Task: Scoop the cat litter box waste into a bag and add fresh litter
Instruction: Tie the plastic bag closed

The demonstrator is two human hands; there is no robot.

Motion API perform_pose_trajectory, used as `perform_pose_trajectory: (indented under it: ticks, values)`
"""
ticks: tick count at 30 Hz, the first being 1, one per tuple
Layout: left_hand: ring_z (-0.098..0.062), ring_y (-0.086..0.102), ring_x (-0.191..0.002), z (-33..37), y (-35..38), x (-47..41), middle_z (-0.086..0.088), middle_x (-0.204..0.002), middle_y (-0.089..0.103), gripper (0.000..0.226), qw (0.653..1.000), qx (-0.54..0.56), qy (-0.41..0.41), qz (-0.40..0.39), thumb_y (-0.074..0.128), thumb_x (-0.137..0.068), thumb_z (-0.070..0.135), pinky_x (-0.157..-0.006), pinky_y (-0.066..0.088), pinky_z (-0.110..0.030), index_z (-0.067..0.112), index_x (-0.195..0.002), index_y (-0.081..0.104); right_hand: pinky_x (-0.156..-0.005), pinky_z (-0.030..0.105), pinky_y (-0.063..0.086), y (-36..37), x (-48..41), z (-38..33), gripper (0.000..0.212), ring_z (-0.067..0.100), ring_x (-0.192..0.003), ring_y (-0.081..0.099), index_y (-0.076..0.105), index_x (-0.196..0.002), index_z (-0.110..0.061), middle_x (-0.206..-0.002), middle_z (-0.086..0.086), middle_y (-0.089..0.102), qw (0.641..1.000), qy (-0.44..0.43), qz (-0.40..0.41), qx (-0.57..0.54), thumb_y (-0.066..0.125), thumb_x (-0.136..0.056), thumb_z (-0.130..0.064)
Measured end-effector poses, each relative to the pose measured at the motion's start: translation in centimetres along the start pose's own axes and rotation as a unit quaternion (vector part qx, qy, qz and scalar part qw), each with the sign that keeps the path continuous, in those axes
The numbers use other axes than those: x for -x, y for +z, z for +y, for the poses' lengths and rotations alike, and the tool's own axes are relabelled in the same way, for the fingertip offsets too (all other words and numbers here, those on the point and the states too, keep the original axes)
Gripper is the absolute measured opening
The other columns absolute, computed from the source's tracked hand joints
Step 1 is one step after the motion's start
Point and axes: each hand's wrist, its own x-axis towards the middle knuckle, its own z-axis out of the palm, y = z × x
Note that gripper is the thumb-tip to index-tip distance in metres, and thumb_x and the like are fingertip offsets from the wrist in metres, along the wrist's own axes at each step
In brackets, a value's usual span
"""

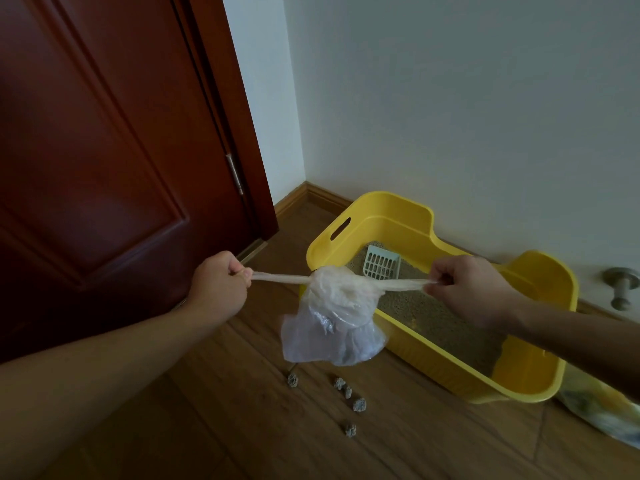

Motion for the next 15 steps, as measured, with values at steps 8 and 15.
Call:
perform_pose_trajectory:
  ticks: [8, 15]
  values:
    - [-0.020, 0.059, -0.068, -1.2, 0.5, -0.3, -0.006, -0.073, 0.066, 0.020, 0.999, 0.018, -0.048, -0.008, 0.064, -0.093, 0.015, -0.060, 0.043, -0.030, 0.009, -0.073, 0.065, -0.052, 0.025, 0.036, -0.1, -0.3, 0.8, 0.022, 0.013, -0.059, 0.050, 0.060, -0.071, -0.019, -0.067, 0.000, 0.057, 1.000, 0.026, -0.008, 0.007, 0.063, -0.093, -0.023]
    - [-0.016, 0.055, -0.063, -0.7, 0.2, 0.3, -0.002, -0.070, 0.061, 0.019, 0.999, -0.035, -0.015, -0.005, 0.063, -0.093, 0.015, -0.051, 0.035, -0.027, 0.009, -0.075, 0.064, -0.049, 0.024, 0.036, 0.0, -0.4, 1.1, 0.021, 0.012, -0.056, 0.049, 0.062, -0.071, -0.017, -0.065, 0.000, 0.058, 0.999, 0.038, -0.017, -0.017, 0.064, -0.092, -0.021]
